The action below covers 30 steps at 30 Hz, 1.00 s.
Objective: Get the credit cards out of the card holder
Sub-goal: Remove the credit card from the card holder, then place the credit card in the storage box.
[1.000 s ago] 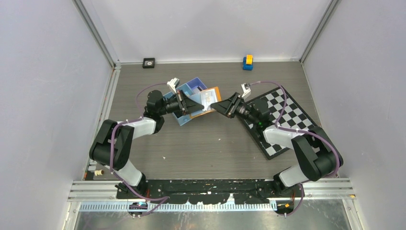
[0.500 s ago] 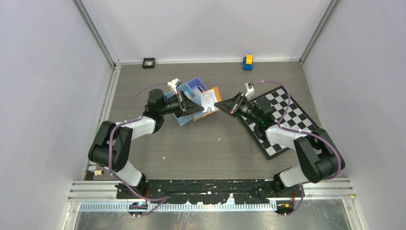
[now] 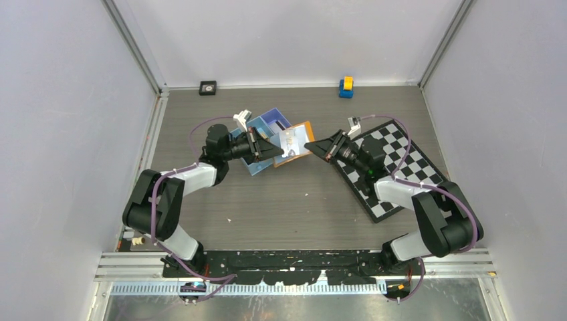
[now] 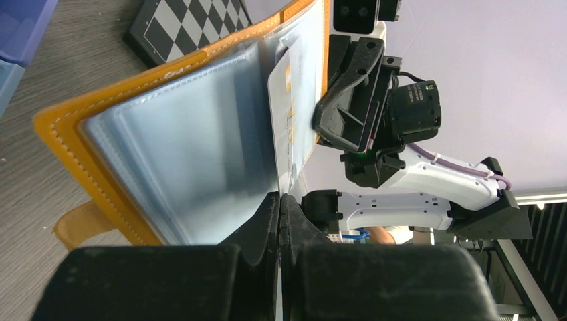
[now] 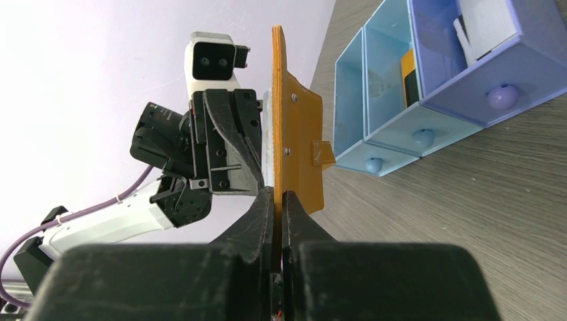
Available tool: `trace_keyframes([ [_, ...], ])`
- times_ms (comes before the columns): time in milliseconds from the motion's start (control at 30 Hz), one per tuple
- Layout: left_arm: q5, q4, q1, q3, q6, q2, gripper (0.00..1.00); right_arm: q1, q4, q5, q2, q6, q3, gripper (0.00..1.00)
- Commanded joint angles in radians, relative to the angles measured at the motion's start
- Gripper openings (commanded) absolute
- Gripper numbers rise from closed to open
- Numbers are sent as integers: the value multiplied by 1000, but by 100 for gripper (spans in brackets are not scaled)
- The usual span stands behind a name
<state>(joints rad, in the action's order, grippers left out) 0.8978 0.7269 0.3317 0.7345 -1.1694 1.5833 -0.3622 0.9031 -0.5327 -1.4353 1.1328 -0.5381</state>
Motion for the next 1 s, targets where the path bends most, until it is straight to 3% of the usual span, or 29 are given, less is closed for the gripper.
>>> trace_keyframes([
  [0, 0, 11, -8, 16, 14, -35, 0, 36, 79, 45, 55, 19, 13, 0],
  [433, -97, -33, -46, -14, 48, -57, 0, 125, -241, 170, 253, -72, 26, 1],
  [633, -262, -131, -44, -16, 57, -70, 0, 129, -648, 434, 481, -207, -20, 0],
  [767, -367, -174, -37, 5, 55, -40, 0, 129, -702, 518, 606, -228, -6, 1],
  [967, -482, -170, -17, 88, 8, 97, 0, 129, -717, 530, 670, -232, 4, 1],
])
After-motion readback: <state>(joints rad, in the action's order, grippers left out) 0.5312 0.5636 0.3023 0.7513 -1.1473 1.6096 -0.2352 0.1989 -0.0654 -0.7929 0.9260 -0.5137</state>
